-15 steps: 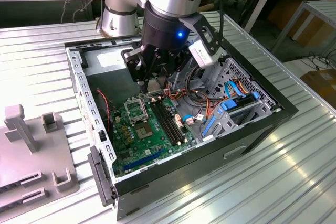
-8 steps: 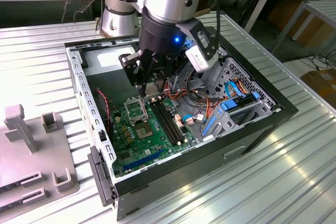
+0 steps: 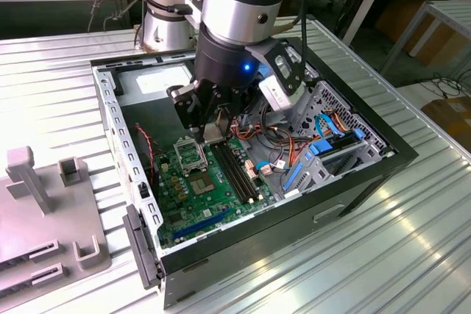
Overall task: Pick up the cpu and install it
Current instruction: 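Pick up the cpu and move it towards the insertion slot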
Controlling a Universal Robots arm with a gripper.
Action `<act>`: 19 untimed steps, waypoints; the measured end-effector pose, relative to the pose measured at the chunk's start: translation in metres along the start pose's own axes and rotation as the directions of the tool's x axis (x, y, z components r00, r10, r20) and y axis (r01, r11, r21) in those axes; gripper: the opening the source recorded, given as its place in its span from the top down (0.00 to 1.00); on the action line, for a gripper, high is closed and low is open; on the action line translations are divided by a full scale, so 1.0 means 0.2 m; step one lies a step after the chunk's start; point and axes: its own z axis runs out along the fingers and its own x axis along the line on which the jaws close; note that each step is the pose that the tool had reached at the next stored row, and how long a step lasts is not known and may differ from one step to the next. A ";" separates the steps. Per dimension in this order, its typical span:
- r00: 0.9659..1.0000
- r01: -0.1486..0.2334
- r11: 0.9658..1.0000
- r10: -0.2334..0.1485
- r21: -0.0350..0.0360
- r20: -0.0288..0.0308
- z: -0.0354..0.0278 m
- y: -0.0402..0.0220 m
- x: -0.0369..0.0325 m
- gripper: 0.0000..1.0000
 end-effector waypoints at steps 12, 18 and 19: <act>1.000 0.000 1.000 0.000 0.000 0.000 0.037 -0.036 0.001 0.53; 1.000 0.000 1.000 0.000 0.000 0.000 0.044 -0.040 0.000 0.53; 1.000 0.000 1.000 0.000 0.000 0.000 0.046 -0.043 0.000 0.53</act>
